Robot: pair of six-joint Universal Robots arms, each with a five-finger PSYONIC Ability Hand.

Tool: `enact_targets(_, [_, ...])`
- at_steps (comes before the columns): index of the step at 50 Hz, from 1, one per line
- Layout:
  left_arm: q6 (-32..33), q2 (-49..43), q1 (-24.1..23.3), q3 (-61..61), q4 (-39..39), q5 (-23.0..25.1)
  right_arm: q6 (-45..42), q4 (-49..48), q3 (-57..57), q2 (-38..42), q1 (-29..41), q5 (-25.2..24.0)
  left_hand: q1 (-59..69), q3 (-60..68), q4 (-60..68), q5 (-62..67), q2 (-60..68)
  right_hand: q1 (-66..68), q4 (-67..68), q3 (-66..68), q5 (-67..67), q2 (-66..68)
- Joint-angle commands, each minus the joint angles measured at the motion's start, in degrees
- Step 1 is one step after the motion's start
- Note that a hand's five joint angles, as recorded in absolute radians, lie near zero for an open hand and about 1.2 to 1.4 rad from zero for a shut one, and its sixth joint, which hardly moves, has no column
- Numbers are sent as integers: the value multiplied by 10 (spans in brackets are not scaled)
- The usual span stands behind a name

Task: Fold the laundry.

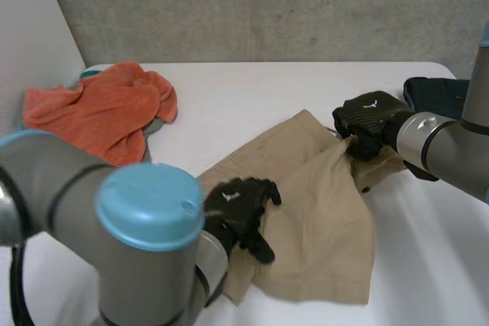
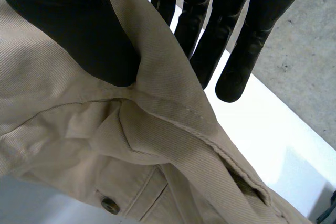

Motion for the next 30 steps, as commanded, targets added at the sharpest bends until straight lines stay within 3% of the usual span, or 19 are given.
enact_targets(1, [-2, -67, -18, 26, 0, -3, 0, -4, 17, -2, 3, -1, -25, -24, -15, -14, -21, 238, 118, 119, 132, 129])
enact_targets(12, [7, -161, -20, 95, 9, -25, 2, -10, 34, -2, 4, -2, 20, 22, 30, 32, 25, 238, 118, 119, 132, 129])
enact_targets(17, [8, -172, -24, 103, 35, -61, 1, -11, 36, -2, 4, -3, 327, 329, 337, 339, 332, 238, 118, 119, 132, 129])
enact_targets(19, [9, -169, -25, 104, 54, -78, 1, -12, 34, -2, 4, -3, 524, 526, 534, 536, 529, 238, 118, 119, 132, 129])
enact_targets(24, [49, -157, -22, 111, 87, -84, -4, -21, 24, 3, 3, -5, 529, 531, 539, 541, 534, 238, 118, 119, 132, 129])
enact_targets(28, [117, -140, 19, 127, 106, -84, -6, -42, 8, 11, 4, -1, 529, 531, 539, 541, 534, 238, 118, 119, 132, 129])
enact_targets(30, [164, -127, 74, 144, 123, -81, 4, -71, -16, 26, 4, 2, 529, 531, 539, 541, 534, 238, 118, 119, 132, 129])
